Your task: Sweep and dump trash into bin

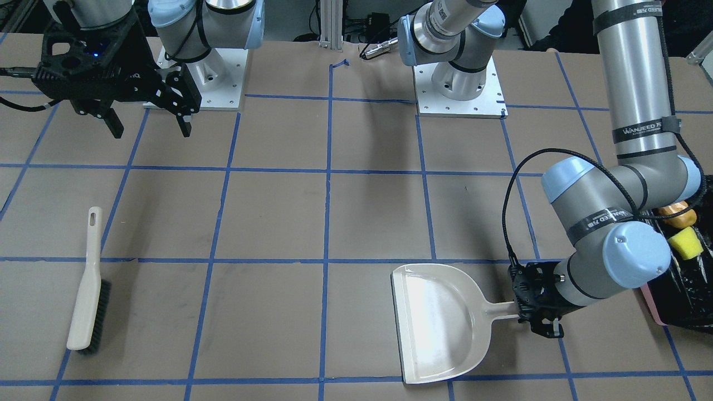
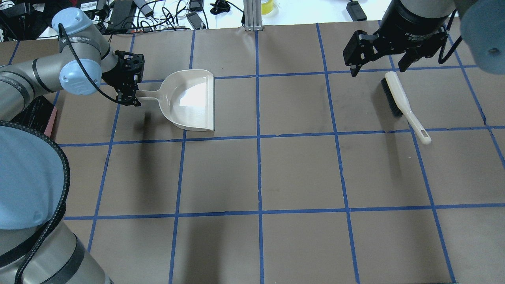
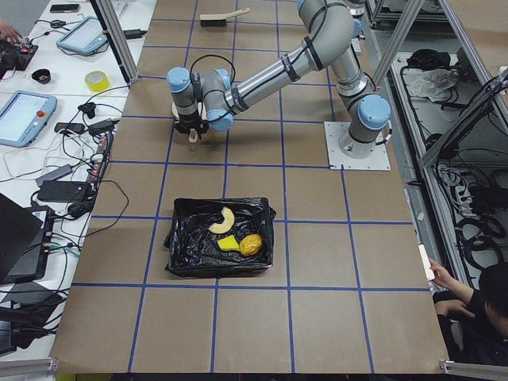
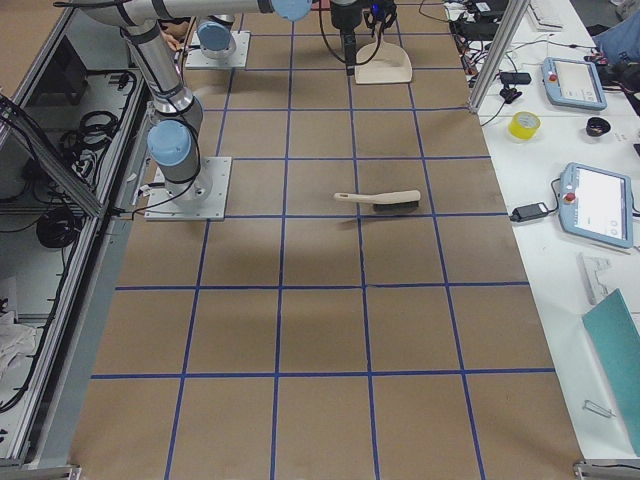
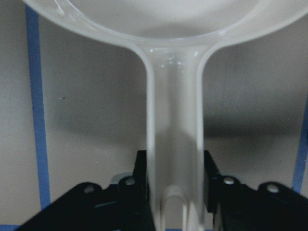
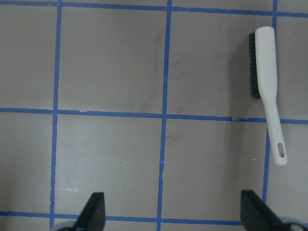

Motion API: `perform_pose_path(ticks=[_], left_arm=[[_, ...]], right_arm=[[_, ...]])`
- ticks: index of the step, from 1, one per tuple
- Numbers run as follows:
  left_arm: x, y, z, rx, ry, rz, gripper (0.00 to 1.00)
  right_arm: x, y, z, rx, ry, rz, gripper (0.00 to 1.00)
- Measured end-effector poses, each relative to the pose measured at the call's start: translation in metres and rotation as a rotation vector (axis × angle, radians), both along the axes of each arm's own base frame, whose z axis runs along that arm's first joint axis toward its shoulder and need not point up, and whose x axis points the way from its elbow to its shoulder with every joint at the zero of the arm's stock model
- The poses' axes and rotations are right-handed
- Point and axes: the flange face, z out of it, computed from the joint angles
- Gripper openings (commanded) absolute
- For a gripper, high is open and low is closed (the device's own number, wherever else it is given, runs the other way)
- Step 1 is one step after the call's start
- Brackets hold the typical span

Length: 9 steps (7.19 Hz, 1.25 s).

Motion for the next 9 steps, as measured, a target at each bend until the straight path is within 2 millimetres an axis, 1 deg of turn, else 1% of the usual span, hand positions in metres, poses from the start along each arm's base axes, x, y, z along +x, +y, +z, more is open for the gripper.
perform_pose_path(ticks=[1,2,3,4,6,7,8,9], left_arm=[[-0.002,0.002,0.006,0.001,-0.016,0.001,1.0],[-0.006,0.005,0.019,0.001,-0.026,-0.002,1.0],[-0.012,0.012,0.04,0.009,-0.028,0.001,1.0],[-0.027,0.022,0.066,0.015,-0.022,0.025,0.99],[-0.087,0.044,0.121,-0.023,-0.025,0.124,0.99],[-0.106,0.058,0.151,-0.054,-0.019,0.211,0.99],[-0.117,0.075,0.182,-0.074,0.004,0.324,1.0],[-0.124,0.093,0.208,-0.084,0.033,0.453,1.0]], right_arm=[[0.0,0.0,0.0,0.0,0.0,0.0,1.0],[0.001,0.001,0.001,-0.001,0.0,0.001,1.0],[0.002,0.002,0.001,-0.001,-0.001,0.003,1.0],[0.002,0.002,0.001,-0.002,-0.001,0.002,1.0],[0.002,0.003,0.002,-0.003,-0.001,0.002,1.0],[0.002,0.003,0.001,-0.003,-0.001,0.001,1.0],[0.001,0.003,0.001,-0.001,0.0,0.001,1.0],[0.001,0.002,0.0,0.001,-0.001,0.001,1.0]])
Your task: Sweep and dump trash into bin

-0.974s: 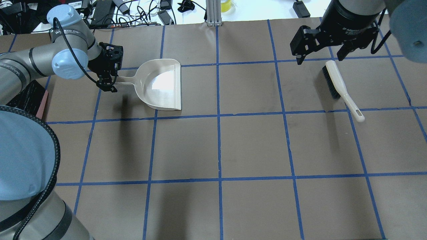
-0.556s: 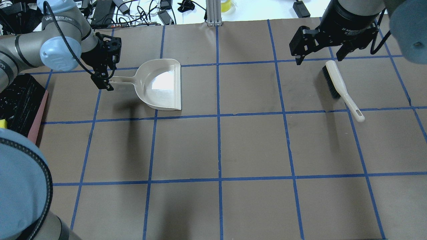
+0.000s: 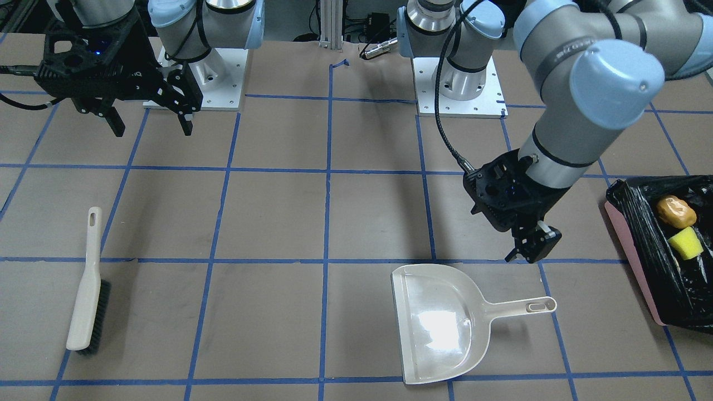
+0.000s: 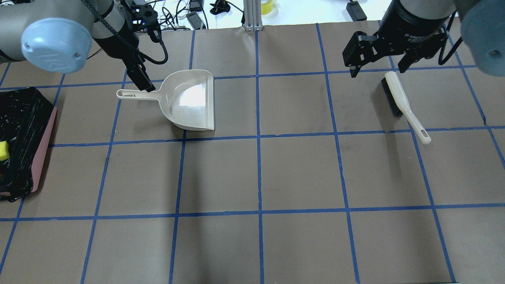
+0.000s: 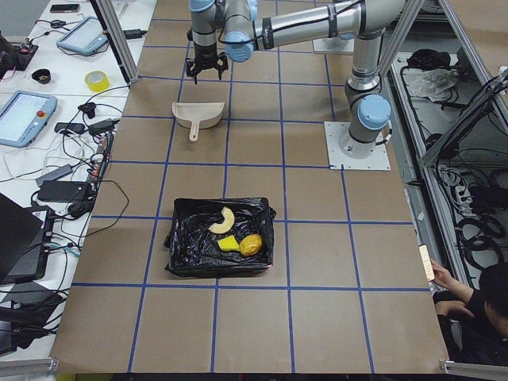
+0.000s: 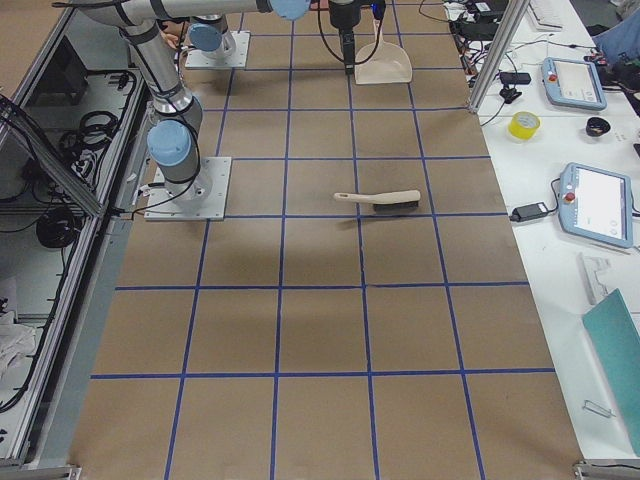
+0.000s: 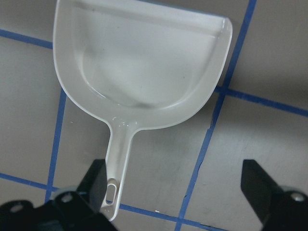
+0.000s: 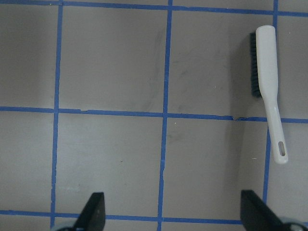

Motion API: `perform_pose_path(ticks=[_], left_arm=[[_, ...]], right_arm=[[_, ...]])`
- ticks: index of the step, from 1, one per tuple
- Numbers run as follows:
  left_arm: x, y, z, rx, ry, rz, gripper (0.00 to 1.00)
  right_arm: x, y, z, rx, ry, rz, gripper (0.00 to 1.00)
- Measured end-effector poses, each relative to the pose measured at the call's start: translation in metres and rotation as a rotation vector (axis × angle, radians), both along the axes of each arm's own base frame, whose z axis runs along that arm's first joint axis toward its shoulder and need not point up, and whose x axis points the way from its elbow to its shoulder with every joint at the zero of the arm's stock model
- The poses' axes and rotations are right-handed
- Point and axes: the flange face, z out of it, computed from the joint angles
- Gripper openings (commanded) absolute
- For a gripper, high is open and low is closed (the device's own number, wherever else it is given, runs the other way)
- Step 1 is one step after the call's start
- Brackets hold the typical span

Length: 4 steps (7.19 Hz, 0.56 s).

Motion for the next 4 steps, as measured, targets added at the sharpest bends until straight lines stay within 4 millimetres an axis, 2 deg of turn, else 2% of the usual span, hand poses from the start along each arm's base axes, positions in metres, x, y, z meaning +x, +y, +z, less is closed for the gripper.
perform_pose_path(ticks=[2,4], left_arm=[[-0.003,0.034,0.042,-0.019,0.031,0.255,1.0],[-0.005,0.069,0.072,0.016,0.055,0.556,1.0]], right_arm=[[0.0,0.0,-0.001,0.003,0.0,0.001,1.0],[-0.001,0.001,0.0,0.001,0.005,0.001,1.0]])
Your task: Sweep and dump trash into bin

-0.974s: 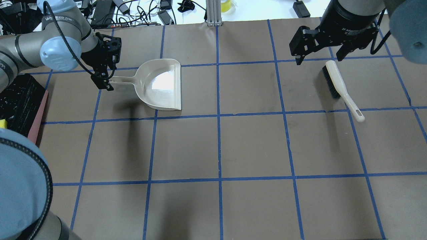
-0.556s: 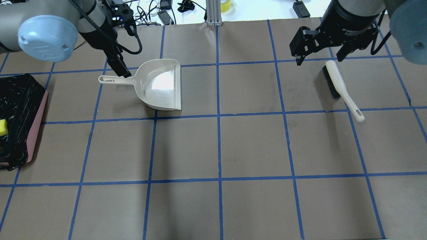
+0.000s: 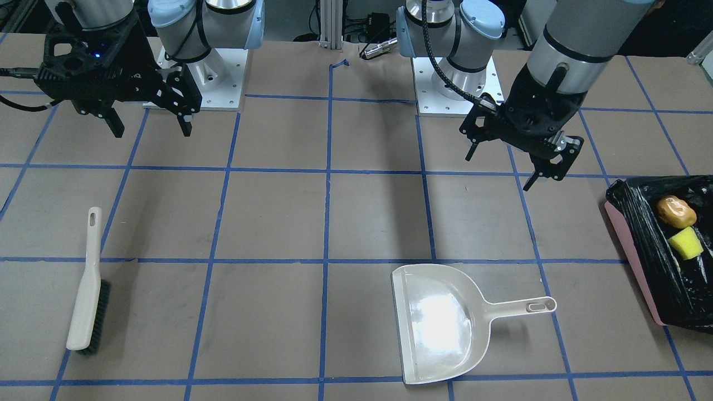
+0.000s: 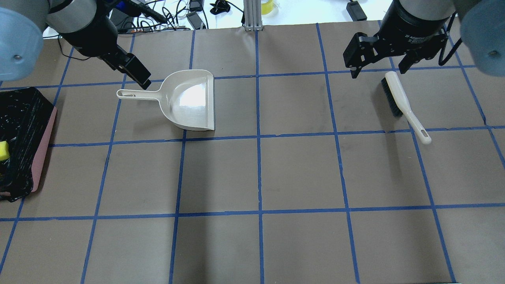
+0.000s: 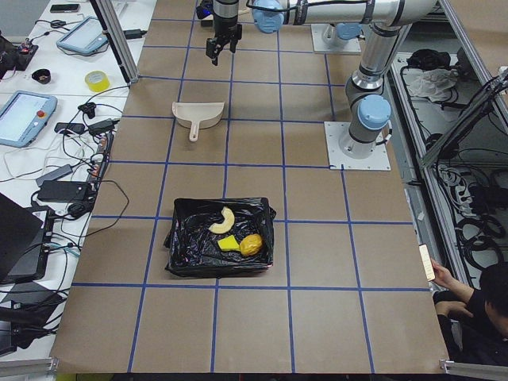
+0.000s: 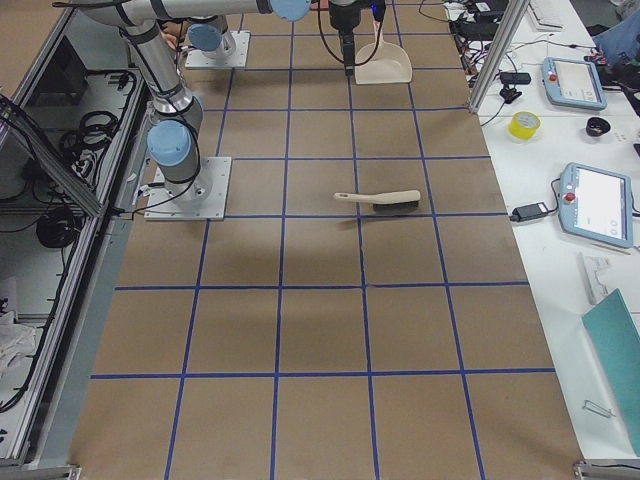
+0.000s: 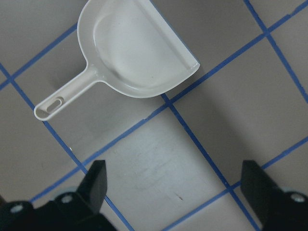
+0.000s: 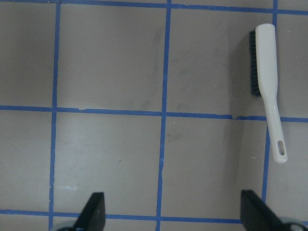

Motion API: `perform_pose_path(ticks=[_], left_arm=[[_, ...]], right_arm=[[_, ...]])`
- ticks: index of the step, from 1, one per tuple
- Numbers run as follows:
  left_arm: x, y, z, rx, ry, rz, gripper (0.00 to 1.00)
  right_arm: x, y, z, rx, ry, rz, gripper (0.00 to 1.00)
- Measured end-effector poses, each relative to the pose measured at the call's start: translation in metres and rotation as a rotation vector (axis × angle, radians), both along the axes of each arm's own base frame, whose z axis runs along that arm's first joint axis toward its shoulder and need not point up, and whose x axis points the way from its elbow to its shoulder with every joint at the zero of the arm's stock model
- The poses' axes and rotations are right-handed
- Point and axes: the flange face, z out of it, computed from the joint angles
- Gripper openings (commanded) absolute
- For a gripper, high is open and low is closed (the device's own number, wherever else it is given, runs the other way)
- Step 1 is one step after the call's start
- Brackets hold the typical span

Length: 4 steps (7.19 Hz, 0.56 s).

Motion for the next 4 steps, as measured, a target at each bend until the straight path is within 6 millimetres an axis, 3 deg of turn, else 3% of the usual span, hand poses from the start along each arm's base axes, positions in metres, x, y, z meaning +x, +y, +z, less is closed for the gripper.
perform_pose_path(ticks=[2,4], left_arm=[[0.001,0.028,0.018,0.05,0.022,0.245,1.0],[0.004,0.045,0.019,0.126,0.023,0.356,1.0]], right_arm=[[0.001,0.004,0.005,-0.007,0.002,0.002,1.0],[0.002,0.006,0.006,-0.009,-0.002,0.002,1.0]])
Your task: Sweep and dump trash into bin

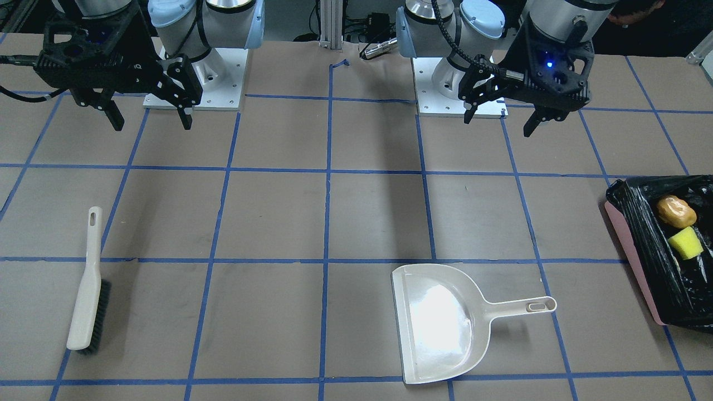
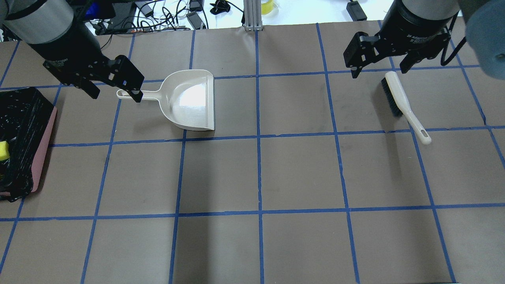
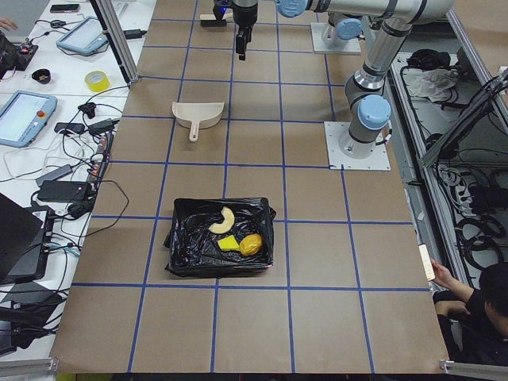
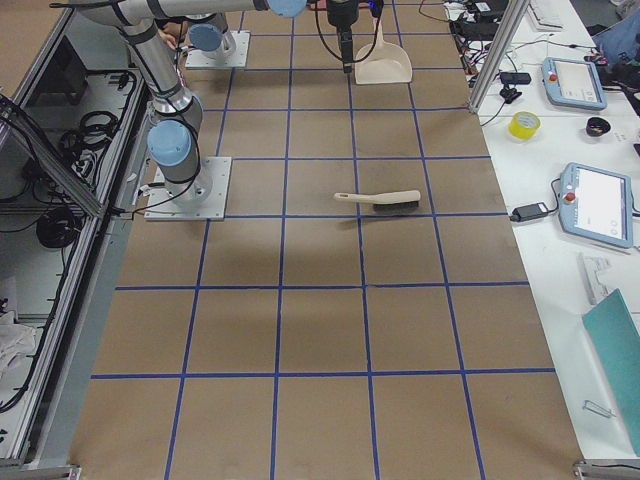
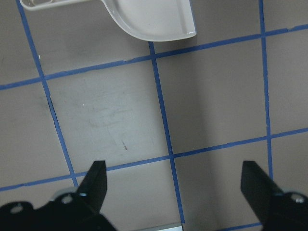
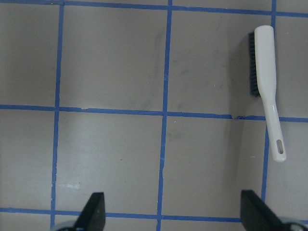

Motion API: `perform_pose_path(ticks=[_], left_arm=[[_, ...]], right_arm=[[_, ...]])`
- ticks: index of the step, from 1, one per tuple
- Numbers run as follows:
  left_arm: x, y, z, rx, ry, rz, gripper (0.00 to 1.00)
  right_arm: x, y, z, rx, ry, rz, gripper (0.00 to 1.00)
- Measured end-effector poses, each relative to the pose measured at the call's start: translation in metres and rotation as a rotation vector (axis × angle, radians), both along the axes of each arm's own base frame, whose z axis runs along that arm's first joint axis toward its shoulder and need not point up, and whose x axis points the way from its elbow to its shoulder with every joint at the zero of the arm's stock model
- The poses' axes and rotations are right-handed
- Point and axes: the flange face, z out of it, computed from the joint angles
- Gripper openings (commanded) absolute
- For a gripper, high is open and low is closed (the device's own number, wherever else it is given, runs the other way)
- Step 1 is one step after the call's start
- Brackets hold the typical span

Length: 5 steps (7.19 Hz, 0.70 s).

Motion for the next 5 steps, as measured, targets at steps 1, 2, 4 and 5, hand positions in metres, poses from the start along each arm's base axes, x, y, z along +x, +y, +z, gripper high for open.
perform_pose_path(ticks=[1,2,4,5], left_arm=[[0.0011,0.0024,-0.0014,0.013,0.0,0.018,1.0],[0.0018,0.0044,-0.0034,0.019,0.0,0.024,1.0],[0.0019,0.0061,-0.0053,0.018,0.001,0.026,1.0],[0.0019,0.0065,-0.0053,0.017,0.001,0.025,1.0]], right_arm=[[-0.0007,0.0,0.0001,0.0,0.001,-0.001,1.0],[-0.0012,0.0001,0.0001,0.001,0.002,-0.002,1.0],[-0.0019,-0.0001,-0.0007,0.003,0.003,-0.001,1.0],[-0.0018,0.0,-0.0008,0.004,0.003,-0.001,1.0]])
